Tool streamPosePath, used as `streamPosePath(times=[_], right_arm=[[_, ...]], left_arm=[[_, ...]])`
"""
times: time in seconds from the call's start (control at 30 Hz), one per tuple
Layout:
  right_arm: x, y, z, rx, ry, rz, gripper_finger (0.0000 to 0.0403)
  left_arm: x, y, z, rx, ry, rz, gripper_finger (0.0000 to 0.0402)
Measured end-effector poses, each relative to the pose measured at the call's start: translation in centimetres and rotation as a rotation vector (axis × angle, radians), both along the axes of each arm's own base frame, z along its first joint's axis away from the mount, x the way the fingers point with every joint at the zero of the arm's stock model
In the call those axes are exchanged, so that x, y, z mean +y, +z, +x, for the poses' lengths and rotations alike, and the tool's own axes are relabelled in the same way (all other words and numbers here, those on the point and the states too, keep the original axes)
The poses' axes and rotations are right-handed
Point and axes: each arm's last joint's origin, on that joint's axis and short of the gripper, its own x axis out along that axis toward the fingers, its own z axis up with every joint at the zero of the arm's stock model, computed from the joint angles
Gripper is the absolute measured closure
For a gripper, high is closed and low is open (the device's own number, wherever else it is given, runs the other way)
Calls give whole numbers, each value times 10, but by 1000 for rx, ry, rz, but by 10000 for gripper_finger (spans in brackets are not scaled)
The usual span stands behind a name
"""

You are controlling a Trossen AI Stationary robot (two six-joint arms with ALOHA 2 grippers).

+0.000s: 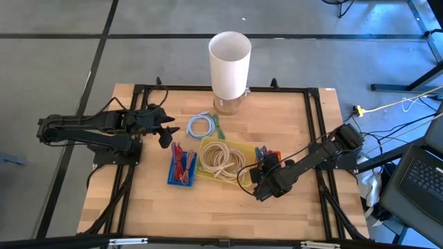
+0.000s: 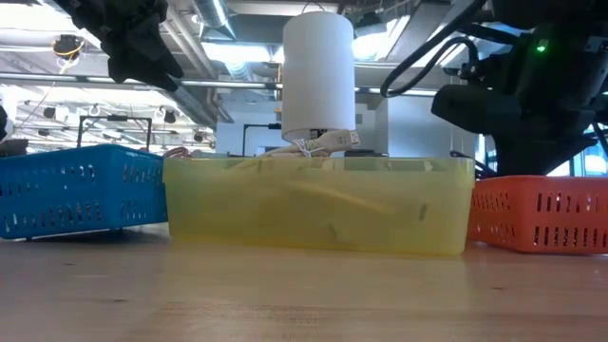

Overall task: Pick & Place USB Port
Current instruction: Put the purple and black charger cable into the orange bin, then put the green charger cable into the blue bin

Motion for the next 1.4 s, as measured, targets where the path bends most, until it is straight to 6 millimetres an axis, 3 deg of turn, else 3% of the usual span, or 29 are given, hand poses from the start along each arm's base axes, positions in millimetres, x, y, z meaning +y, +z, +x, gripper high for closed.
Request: streamPosePath(times=[0.43,0.67,0.8,0.93,1.2,1.4], right_arm=[[1,4,1,29,62,-24,293],[13,52,7,29,159,-173,282],[18,87,2,89,193,-221,282],[21,107,-2,31,286,-253,281],[15,122,-21,-135,349,-432,281],[12,145,-50,-232,453,-496,281]], left_arm=[[-1,0,0,-1,-16,-12,176],[-1,0,0,1,-16,-12,176],[-1,-1,0,11,-21,-4,176],[-1,-1,0,18,-23,-2,176],[0,-12,14,113,-46,19,176],[2,-24,32,183,-54,24,176]])
